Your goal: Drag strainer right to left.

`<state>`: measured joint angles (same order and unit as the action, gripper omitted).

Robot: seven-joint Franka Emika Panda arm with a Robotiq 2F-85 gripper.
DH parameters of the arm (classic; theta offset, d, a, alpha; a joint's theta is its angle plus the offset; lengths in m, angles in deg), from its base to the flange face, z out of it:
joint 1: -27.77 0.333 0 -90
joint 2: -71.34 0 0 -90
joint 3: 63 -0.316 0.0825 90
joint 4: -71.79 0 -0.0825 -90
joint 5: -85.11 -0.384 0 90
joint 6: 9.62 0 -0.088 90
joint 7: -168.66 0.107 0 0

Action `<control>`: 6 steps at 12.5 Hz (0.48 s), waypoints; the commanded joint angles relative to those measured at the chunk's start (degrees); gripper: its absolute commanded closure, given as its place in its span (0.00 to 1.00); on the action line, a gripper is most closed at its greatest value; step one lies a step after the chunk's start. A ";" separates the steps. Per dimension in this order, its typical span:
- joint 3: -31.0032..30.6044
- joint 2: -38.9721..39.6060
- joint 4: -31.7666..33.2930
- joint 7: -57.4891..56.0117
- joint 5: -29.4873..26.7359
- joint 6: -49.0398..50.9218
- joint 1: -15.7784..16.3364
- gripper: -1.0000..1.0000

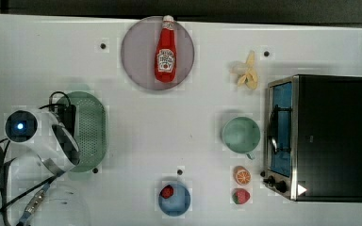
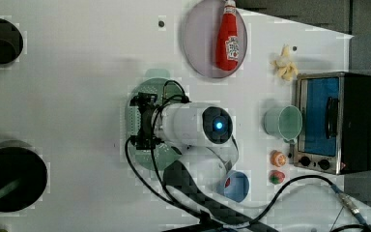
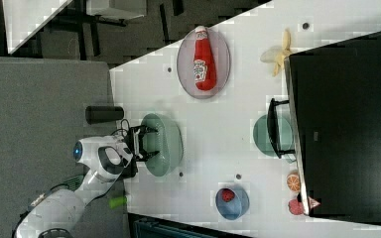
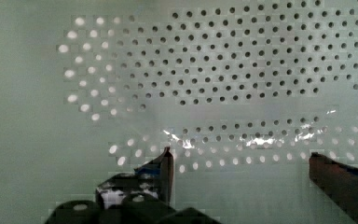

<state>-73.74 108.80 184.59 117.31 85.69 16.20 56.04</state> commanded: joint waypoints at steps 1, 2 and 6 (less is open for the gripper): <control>-0.10 1.03 -2.09 3.08 -0.55 1.51 1.34 0.00; -0.08 0.61 -2.10 2.87 -0.51 1.54 1.35 0.00; 0.54 -5.87 -1.98 -6.73 -0.45 10.35 0.57 0.00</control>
<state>-73.69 107.87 184.03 114.23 87.04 25.16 58.77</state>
